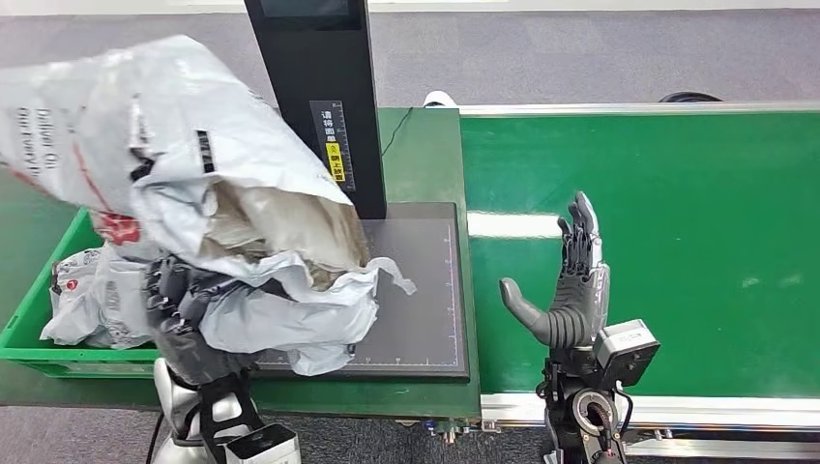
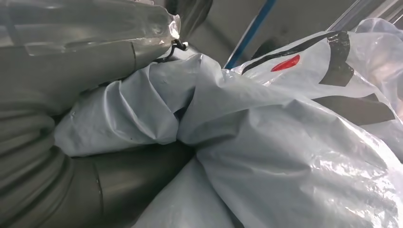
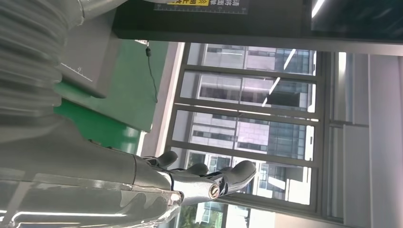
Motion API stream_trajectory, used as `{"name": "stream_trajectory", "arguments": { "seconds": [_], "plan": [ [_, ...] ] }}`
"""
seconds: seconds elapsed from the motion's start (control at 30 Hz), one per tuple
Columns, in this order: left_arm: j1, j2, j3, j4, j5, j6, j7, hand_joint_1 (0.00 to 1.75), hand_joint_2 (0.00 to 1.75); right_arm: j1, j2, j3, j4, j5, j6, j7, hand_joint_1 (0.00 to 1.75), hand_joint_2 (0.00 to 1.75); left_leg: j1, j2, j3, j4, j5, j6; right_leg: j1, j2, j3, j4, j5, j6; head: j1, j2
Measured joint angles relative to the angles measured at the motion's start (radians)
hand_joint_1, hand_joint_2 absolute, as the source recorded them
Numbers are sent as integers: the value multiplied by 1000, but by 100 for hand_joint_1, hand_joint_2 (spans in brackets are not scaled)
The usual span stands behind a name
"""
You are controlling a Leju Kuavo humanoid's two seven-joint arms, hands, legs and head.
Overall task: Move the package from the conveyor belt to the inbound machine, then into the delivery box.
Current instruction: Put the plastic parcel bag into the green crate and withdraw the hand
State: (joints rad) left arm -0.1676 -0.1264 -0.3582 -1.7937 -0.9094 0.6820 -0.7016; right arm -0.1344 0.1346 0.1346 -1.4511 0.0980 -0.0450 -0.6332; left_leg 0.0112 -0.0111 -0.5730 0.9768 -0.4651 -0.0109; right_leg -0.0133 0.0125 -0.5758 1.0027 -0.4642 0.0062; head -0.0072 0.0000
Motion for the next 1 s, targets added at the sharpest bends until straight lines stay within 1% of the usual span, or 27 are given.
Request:
{"name": "stream_trajectory", "arguments": {
  "seconds": [0.1, 0.13, 0.17, 0.2, 0.27, 0.33, 0.43, 0.53, 0.6, 0.7, 0.77, 0.87, 1.0],
  "plan": [
    [-1, -2, 63, -20, -25, 0, 8, 175, 175, 1, -2, -1, 3, -1, -2, -4, 0, 175, 0, 0, 0, 0, 0, 0, 0, 0, 0, 0, 0, 0, 0, 0],
    [-6, -3, 90, -11, -31, 0, 25, 175, 175, 4, -2, -1, 3, -1, -4, -6, 0, 175, 0, 0, 0, 0, 0, 0, 0, 0, 0, 0, 0, 0, 0, 0],
    [-16, -4, 123, 12, -34, -1, 65, 175, 175, 9, -3, -2, 1, 0, -7, -7, 0, 175, 0, 0, 1, 0, 0, 0, 0, 0, 0, 0, 0, 0, 0, 0],
    [-30, -2, 156, 42, -36, -4, 119, 175, 175, 16, -4, -2, -1, 1, -10, -9, 0, 175, 0, 0, 1, 0, 0, 0, 0, 0, 0, 0, 0, 0, 0, 0],
    [-72, 16, 227, 128, -41, -30, 285, 175, 175, 33, -5, -6, -14, 7, -12, -10, 0, 175, 0, 0, 1, 0, 1, 0, 0, 0, 0, 0, 0, 0, 0, 0],
    [-119, 39, 291, 219, -56, -67, 431, 175, 175, 43, -6, -11, -26, 15, -9, -9, 0, 175, 0, 1, 1, 0, 1, -1, 0, 0, 0, 0, 1, -1, 0, 0],
    [-181, 73, 375, 336, -95, -129, 550, 175, 175, 43, -8, -19, -32, 25, 1, -2, 0, 175, 1, 1, 1, 0, 1, -1, 1, 1, 0, 0, 1, -1, 0, 0],
    [-216, 106, 447, 434, -151, -263, 665, 175, 175, 40, -9, -25, -33, 36, 15, 4, 0, 175, 0, 1, 1, 0, 1, -1, 0, 1, 0, 1, 1, -1, 0, 0],
    [-223, 123, 486, 494, -188, -327, 699, 175, 175, 38, -9, -31, -33, 44, 25, 4, 0, 175, 0, 1, 1, 0, 1, -1, 0, 1, -1, 1, 1, -1, 0, 0],
    [-227, 138, 526, 557, -211, -356, 700, 175, 175, 37, -10, -37, -33, 52, 35, 5, 0, 175, 0, 1, 0, 0, 1, -1, 0, 1, -2, 0, 0, -1, 0, 0],
    [-231, 145, 541, 584, -225, -373, 708, 175, 175, 36, -10, -40, -33, 55, 37, 5, 0, 175, 0, 1, 0, 0, 1, -1, 0, 1, -1, 0, 0, -1, 0, 0],
    [-240, 157, 559, 622, -271, -415, 749, 175, 175, 36, -9, -47, -33, 60, 40, 5, 0, 175, 0, 1, 1, 0, 1, -1, 0, 1, 0, 0, 0, -1, 0, 0],
    [-260, 175, 585, 681, -341, -519, 800, 175, 175, 36, -8, -59, -33, 75, 51, 9, 0, 175, 0, 1, 4, -1, 0, -1, 0, 1, 2, 0, 0, -1, 0, 0]
  ]
}}
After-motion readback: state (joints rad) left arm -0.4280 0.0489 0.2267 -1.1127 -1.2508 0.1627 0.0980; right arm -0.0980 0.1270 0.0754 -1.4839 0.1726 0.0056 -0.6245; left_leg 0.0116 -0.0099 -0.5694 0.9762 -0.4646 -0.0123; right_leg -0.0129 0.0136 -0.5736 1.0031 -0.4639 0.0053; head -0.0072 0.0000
